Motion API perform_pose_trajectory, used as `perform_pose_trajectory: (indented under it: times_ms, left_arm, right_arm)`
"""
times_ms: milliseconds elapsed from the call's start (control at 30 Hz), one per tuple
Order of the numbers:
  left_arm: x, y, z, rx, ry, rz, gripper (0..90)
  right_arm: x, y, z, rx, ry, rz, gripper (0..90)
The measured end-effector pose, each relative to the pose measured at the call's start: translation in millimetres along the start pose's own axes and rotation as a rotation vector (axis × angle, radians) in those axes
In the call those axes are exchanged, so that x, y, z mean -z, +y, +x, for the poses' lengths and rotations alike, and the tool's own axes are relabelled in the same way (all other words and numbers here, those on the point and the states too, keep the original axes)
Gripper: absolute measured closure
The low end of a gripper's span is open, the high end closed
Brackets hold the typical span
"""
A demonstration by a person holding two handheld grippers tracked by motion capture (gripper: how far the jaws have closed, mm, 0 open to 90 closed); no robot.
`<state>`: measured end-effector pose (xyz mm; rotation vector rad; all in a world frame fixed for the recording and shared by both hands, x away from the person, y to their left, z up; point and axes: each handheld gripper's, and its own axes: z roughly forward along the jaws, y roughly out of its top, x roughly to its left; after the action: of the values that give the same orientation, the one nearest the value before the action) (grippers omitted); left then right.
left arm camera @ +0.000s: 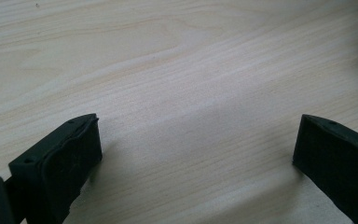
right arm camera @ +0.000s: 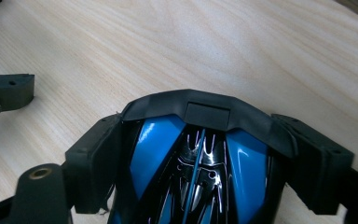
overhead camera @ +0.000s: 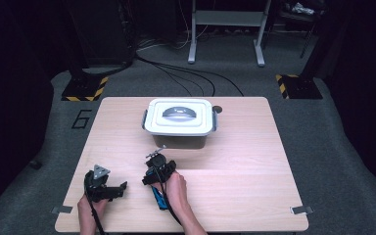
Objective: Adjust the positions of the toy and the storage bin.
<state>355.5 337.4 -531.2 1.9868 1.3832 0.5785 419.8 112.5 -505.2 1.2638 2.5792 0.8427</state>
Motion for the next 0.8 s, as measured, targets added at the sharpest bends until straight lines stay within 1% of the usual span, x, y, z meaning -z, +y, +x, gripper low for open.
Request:
perform_pose_trajectory:
  times_ms: [67, 133, 267, 333, 367, 433, 467, 500, 533, 600, 633, 733, 800]
  left_arm:
    - [0.0, 0.0, 0.0, 0.000, 0.000, 0.000, 1.0]
    - [0.1, 0.2, 0.5, -0.007, 0.001, 0.002, 1.0]
    - [0.1, 0.2, 0.6, -0.008, 0.000, 0.002, 1.0]
    - [0.0, 0.1, 0.6, -0.008, 0.000, 0.001, 1.0]
    - [-0.1, 0.1, 0.6, -0.007, 0.000, -0.001, 1.0]
    - [-0.2, 0.0, 0.5, -0.007, 0.001, -0.002, 1.0]
    - [0.2, 0.2, 0.7, -0.009, 0.000, 0.003, 1.0]
    - [0.0, 0.2, 0.7, -0.009, 0.000, 0.000, 1.0]
    - [-0.1, 0.2, 0.7, -0.010, 0.001, -0.001, 1.0]
    - [-0.2, 0.2, 0.6, -0.007, 0.001, -0.003, 1.1]
    - [0.3, 0.3, 0.7, -0.008, -0.001, 0.004, 1.0]
    - [0.3, 0.3, 0.7, -0.008, -0.002, 0.004, 1.0]
    - [-0.4, -0.1, 0.5, -0.006, 0.001, -0.006, 1.0]
  right_arm:
    - [-0.1, -0.1, 0.6, -0.003, 0.006, -0.003, 21.7]
    - [0.1, 1.1, 0.8, -0.014, 0.009, 0.005, 22.3]
    - [0.1, 1.1, 0.6, -0.014, 0.010, 0.004, 22.7]
    - [0.6, 0.8, -0.2, -0.005, 0.014, 0.002, 22.8]
    - [0.3, 0.0, 0.1, -0.011, 0.027, -0.008, 22.9]
    - [2.7, -0.9, 0.1, 0.006, 0.035, -0.012, 23.0]
    - [5.3, -1.9, 0.5, 0.013, 0.045, -0.027, 23.1]
    - [5.3, -1.9, 0.5, 0.013, 0.045, -0.027, 23.1]
    - [9.7, -2.8, 0.3, 0.025, 0.055, -0.045, 23.2]
    - [12.0, -3.1, 0.7, 0.023, 0.063, -0.052, 23.3]
    - [15.3, -3.5, 0.9, 0.023, 0.073, -0.059, 23.3]
    - [26.1, -4.5, 1.5, 0.027, 0.096, -0.095, 23.4]
    - [34.0, -5.9, 1.3, 0.039, 0.106, -0.123, 23.4]
